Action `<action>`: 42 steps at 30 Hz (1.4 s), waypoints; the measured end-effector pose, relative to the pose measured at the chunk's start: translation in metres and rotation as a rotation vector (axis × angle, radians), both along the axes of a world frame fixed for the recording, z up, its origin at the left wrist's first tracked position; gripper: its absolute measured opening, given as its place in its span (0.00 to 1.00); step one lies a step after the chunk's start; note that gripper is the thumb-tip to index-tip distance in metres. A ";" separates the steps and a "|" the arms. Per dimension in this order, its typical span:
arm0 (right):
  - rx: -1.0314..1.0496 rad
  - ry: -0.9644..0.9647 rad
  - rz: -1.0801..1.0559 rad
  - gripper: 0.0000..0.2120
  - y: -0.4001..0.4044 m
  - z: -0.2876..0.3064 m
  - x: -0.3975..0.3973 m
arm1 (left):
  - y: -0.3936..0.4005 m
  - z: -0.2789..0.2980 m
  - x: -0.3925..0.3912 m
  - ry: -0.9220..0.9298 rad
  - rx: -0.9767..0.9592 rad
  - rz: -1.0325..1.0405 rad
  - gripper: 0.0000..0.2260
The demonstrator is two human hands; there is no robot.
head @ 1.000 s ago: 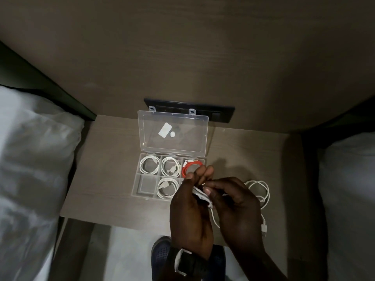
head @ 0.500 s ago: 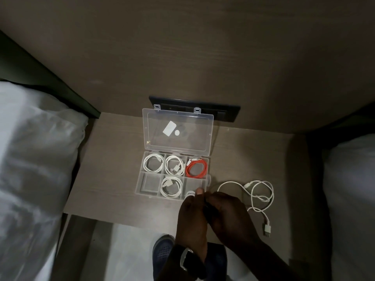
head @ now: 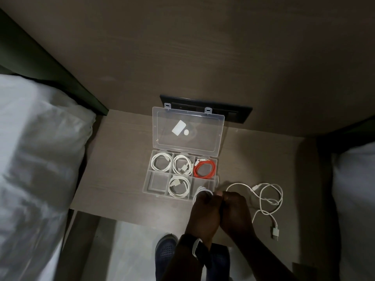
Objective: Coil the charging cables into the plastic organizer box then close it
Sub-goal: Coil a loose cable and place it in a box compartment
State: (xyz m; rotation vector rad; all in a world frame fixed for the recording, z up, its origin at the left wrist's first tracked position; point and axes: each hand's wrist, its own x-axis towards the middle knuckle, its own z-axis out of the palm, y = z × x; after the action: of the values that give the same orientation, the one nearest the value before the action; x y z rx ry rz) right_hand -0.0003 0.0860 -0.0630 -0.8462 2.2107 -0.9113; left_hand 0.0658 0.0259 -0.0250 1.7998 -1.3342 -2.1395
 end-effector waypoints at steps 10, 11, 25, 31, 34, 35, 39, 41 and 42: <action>-0.024 -0.326 0.006 0.13 -0.009 0.001 0.011 | -0.014 -0.002 0.030 0.117 -0.021 0.095 0.09; -0.005 -0.347 0.018 0.15 -0.010 0.000 0.012 | -0.015 -0.003 0.033 0.108 -0.014 0.119 0.09; -0.196 -0.473 -0.099 0.17 0.015 0.017 0.013 | 0.017 0.008 0.034 0.235 -0.144 0.202 0.09; -0.259 -0.563 -0.183 0.14 0.008 0.022 0.021 | -0.002 0.004 0.040 0.412 -0.047 0.353 0.08; -0.230 -0.600 -0.207 0.12 0.010 0.022 0.013 | -0.005 -0.001 0.043 0.417 0.009 0.153 0.03; -0.215 -0.615 -0.212 0.13 0.014 0.020 0.008 | -0.003 -0.001 0.044 0.423 -0.010 0.038 0.03; -0.227 -0.593 -0.252 0.30 0.022 0.010 0.005 | 0.016 -0.001 0.027 0.302 -0.130 -0.052 0.09; -0.248 -0.560 -0.249 0.26 0.021 0.009 0.005 | 0.022 0.005 0.021 0.291 -0.334 -0.038 0.05; -0.265 -0.589 -0.256 0.22 0.021 0.010 0.003 | 0.020 0.012 0.020 0.243 -0.452 0.022 0.03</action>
State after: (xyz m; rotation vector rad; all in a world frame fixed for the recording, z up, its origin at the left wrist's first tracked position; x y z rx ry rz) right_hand 0.0031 0.1066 -0.0527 -0.3358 1.7216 -1.3927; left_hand 0.0861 0.0463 -0.0133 1.3302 -1.5618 -1.7833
